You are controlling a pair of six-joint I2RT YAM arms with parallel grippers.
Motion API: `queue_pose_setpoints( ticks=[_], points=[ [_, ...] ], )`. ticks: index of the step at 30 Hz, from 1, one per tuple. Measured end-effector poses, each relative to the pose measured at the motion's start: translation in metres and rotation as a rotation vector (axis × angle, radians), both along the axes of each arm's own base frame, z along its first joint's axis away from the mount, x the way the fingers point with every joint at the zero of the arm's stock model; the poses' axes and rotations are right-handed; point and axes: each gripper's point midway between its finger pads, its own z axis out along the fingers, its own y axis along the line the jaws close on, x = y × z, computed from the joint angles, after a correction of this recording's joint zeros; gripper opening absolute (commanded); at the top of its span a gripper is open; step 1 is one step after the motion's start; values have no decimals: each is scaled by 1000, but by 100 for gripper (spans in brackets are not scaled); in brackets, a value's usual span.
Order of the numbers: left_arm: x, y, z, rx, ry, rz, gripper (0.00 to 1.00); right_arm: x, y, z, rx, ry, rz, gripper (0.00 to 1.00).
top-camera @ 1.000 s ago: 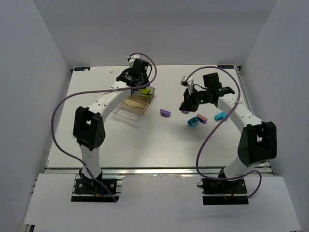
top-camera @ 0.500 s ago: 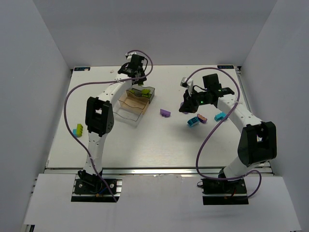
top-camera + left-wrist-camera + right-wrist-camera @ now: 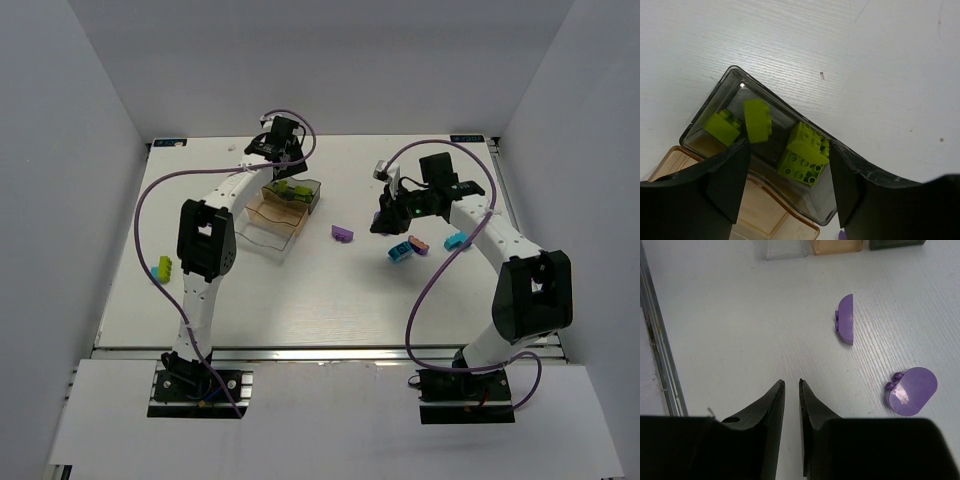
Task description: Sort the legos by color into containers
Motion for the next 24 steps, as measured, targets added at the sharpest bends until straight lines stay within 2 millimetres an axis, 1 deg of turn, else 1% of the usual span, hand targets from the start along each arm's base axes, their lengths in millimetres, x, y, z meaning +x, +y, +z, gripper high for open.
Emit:
queue_pose_setpoints(
  ticks=[3,5,6,7,8,10,13,14,15,16,17,19,20,21,22,24],
  points=[
    [-2,2,-2,4,10,2,74,0,0,0,-1,1,0,25],
    [-4,3,0,5,13,7,65,0,0,0,-1,0,2,26],
    [-6,5,1,5,14,11,58,0,0,0,-1,-2,3,26],
    [-9,6,3,5,16,18,41,0,0,0,-3,-1,5,26],
    [-13,9,6,0,15,28,32,-1,0,0,-3,-2,6,26],
    [-31,18,13,1,23,45,21,-1,0,1,-3,-3,11,27],
    [-71,37,33,-24,22,87,20,-2,-1,0,-6,-6,19,27],
    [-85,46,42,-44,11,110,24,-3,-1,0,-6,-7,21,27],
    [-99,56,51,-69,-4,137,31,-3,-1,0,-5,-8,23,27],
    [-111,68,60,-90,-17,168,41,-3,-1,0,-6,-6,24,28],
    [-124,82,66,-113,-29,206,60,-3,-1,0,-6,-4,24,28],
    [-148,116,73,-149,-49,298,73,-3,1,-1,-8,5,28,30],
    [-159,129,73,-155,-46,335,73,-2,1,-1,-9,6,28,30],
    [-168,147,72,-155,-50,382,78,-2,2,-2,-11,12,31,31],
    [-178,164,68,-145,-42,421,79,-1,3,-3,-12,14,33,32],
    [-199,188,54,-113,4,477,82,-2,5,-5,-13,21,39,34]
  ],
)
